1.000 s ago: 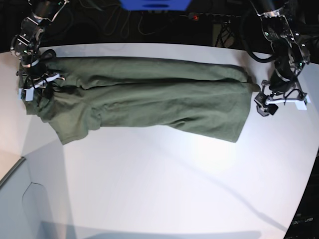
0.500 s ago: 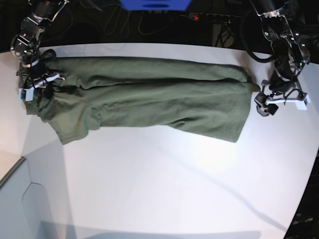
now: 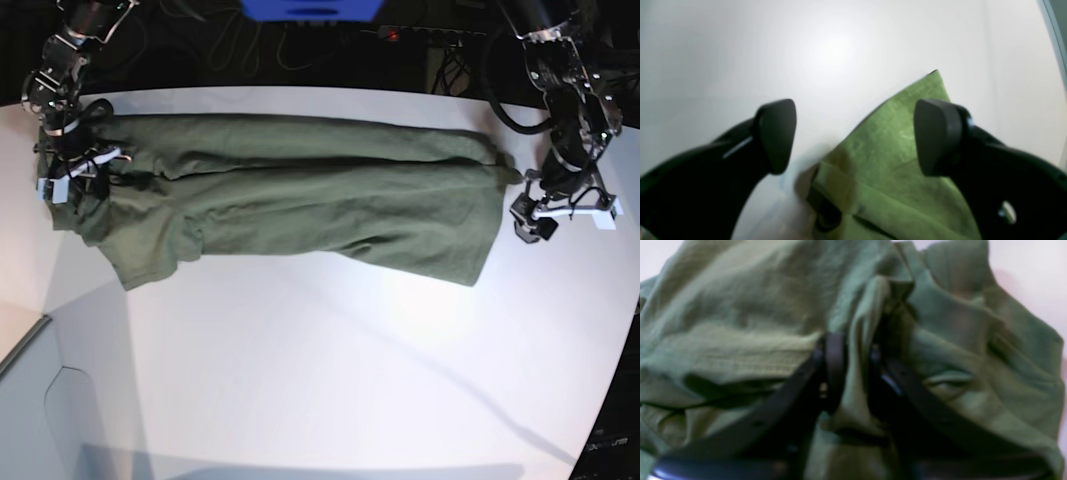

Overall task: Layout the t-shirt on the table in an organized manner, then fold the t-shirt properly
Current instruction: 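Release and regrasp the shirt end with the left gripper, then move the left gripper along the shirt end and regrasp with the right gripper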

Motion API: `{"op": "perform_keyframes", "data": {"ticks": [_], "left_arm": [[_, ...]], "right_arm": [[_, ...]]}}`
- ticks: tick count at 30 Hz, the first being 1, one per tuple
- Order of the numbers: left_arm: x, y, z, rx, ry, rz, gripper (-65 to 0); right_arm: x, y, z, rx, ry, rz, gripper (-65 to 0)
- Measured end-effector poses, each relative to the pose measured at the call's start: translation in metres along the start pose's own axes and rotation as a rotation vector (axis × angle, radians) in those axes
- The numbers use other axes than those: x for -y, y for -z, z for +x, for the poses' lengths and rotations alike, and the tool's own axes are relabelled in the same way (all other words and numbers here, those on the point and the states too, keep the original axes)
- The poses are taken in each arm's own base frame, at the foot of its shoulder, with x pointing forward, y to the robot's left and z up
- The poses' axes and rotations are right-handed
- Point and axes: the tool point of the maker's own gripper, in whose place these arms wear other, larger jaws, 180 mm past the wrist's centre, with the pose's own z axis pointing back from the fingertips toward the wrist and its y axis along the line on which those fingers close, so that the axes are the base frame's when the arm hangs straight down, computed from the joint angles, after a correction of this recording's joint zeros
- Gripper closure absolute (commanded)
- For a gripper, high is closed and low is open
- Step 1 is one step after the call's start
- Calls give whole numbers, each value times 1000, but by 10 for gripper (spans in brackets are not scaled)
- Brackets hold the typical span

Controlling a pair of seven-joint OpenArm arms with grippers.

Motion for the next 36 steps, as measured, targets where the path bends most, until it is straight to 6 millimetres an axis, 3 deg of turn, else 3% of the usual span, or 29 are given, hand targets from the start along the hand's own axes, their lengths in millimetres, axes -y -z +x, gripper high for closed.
{"op": "perform_keyframes", "data": {"ticks": [5, 10, 22, 32, 36], "left_arm": [[8, 3, -6, -18, 17, -17, -535], [20, 5, -13, -37, 33, -43, -535], [11, 20, -26, -82, 1, -16, -535], [41, 25, -48, -139, 58, -77, -535], [42, 32, -50, -149, 42, -72, -534]], "right_arm": [[0, -2, 1, -2, -9, -3, -270], [6, -12, 0, -25, -55, -24, -306], [9, -26, 48, 93, -103, -84, -337], [8, -26, 49, 94, -105, -81, -337], [8, -26, 48, 93, -104, -81, -337]]}}
